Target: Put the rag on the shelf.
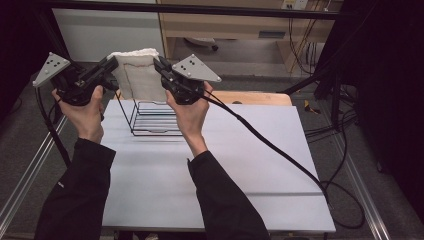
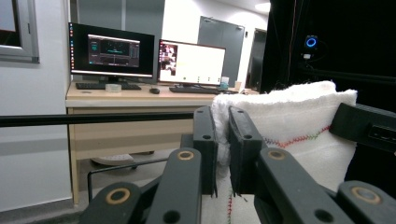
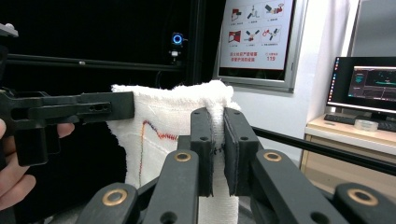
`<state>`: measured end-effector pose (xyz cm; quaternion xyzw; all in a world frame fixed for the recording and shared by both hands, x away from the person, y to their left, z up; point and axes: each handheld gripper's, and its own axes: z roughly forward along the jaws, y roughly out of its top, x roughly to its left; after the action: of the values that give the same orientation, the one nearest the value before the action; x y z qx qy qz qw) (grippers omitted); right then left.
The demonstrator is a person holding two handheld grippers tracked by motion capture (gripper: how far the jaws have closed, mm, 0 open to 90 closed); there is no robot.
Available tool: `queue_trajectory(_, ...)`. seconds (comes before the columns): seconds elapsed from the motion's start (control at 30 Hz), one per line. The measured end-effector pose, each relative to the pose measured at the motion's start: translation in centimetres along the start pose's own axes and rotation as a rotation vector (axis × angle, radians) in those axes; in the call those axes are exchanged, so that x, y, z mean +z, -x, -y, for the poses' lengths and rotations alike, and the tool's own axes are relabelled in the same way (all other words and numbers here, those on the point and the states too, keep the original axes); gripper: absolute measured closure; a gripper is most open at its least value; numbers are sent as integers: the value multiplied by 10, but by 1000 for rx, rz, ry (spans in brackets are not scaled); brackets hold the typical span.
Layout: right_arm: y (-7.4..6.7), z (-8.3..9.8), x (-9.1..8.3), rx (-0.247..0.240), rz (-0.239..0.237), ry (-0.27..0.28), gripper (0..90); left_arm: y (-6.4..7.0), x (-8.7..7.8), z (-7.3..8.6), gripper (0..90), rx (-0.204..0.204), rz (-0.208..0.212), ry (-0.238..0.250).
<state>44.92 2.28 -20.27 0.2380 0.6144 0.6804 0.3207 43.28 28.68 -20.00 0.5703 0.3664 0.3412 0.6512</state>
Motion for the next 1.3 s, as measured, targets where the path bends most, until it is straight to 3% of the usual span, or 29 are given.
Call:
queue_trajectory(0.87,22,-25,29,3,35,27,836,-9,33,-34,828,14,-15,4)
queue_trajectory(1.13,30,-26,39,0,49,20,837,-17,47,-35,828,15,-23,-6)
queue_trajectory(1.3,36,-21,47,10,56,7,837,-21,55,-35,828,36,-32,-21)
